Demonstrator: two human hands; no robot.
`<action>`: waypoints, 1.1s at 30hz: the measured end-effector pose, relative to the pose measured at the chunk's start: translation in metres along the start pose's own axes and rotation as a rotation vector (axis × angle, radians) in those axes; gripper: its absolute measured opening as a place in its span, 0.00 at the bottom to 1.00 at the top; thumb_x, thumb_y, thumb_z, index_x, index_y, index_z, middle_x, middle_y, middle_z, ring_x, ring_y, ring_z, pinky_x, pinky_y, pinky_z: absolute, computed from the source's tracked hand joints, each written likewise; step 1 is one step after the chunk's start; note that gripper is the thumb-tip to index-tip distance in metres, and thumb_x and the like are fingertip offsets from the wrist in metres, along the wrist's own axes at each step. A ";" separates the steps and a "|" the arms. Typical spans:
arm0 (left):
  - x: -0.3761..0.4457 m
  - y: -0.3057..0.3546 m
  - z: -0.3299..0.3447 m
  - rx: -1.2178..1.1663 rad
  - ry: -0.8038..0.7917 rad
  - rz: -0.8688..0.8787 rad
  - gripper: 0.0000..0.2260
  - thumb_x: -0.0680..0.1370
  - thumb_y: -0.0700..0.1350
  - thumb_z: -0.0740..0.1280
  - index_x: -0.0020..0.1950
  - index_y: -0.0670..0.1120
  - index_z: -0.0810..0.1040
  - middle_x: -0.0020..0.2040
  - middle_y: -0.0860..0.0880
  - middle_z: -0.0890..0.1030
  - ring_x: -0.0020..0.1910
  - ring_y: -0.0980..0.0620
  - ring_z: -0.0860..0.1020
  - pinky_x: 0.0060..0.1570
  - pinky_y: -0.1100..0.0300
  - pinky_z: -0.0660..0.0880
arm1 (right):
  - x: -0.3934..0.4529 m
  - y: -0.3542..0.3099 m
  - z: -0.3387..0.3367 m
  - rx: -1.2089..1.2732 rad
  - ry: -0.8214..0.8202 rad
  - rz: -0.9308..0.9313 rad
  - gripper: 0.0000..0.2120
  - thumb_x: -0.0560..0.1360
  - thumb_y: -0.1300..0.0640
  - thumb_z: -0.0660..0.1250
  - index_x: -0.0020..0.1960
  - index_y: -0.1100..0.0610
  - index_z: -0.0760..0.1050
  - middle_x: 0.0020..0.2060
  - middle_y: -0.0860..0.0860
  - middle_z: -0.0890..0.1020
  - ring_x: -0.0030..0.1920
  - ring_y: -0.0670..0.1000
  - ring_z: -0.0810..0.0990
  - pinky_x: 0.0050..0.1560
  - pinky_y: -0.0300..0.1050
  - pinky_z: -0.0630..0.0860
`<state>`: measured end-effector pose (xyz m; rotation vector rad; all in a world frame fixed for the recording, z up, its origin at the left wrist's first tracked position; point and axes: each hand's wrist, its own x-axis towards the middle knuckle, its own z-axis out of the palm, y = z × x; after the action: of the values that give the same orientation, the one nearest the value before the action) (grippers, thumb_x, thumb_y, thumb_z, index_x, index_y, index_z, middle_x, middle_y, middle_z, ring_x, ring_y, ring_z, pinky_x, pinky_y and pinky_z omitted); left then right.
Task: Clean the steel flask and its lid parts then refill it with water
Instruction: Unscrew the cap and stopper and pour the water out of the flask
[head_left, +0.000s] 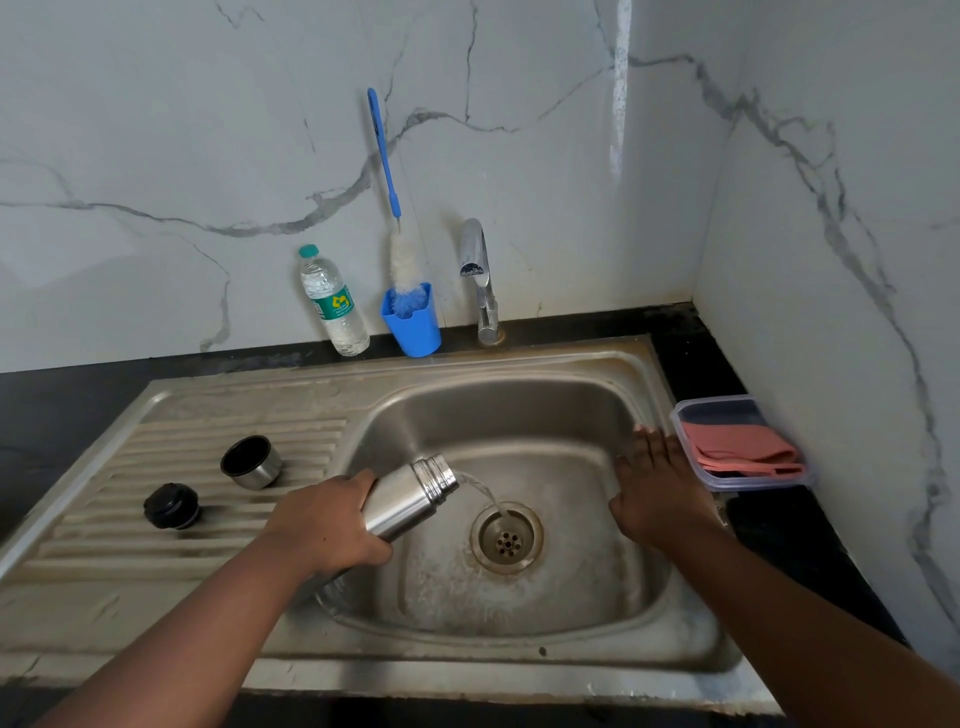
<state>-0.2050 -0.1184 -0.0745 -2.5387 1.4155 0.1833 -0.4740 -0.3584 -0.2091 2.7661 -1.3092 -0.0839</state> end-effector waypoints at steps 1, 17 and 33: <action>0.000 0.000 0.000 0.000 -0.002 0.000 0.29 0.62 0.66 0.70 0.58 0.56 0.69 0.45 0.57 0.72 0.44 0.52 0.76 0.40 0.58 0.69 | 0.000 0.000 0.000 0.000 -0.001 0.000 0.28 0.63 0.50 0.53 0.45 0.67 0.83 0.55 0.72 0.78 0.55 0.72 0.78 0.63 0.59 0.58; 0.001 0.000 0.000 -0.007 0.006 0.013 0.28 0.62 0.65 0.70 0.58 0.56 0.69 0.49 0.55 0.77 0.47 0.52 0.78 0.39 0.58 0.68 | 0.000 0.001 0.002 -0.015 -0.031 0.002 0.28 0.62 0.49 0.53 0.46 0.65 0.83 0.56 0.71 0.78 0.56 0.71 0.78 0.64 0.57 0.58; 0.003 -0.005 0.001 0.002 0.010 0.001 0.30 0.61 0.66 0.69 0.59 0.56 0.69 0.51 0.55 0.78 0.47 0.52 0.79 0.44 0.57 0.75 | -0.005 -0.002 -0.020 -0.116 -0.052 -0.029 0.36 0.69 0.48 0.43 0.73 0.61 0.65 0.75 0.68 0.55 0.76 0.66 0.53 0.74 0.58 0.41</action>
<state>-0.1990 -0.1176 -0.0754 -2.5409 1.4194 0.1686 -0.4742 -0.3519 -0.1893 2.7026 -1.2332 -0.2277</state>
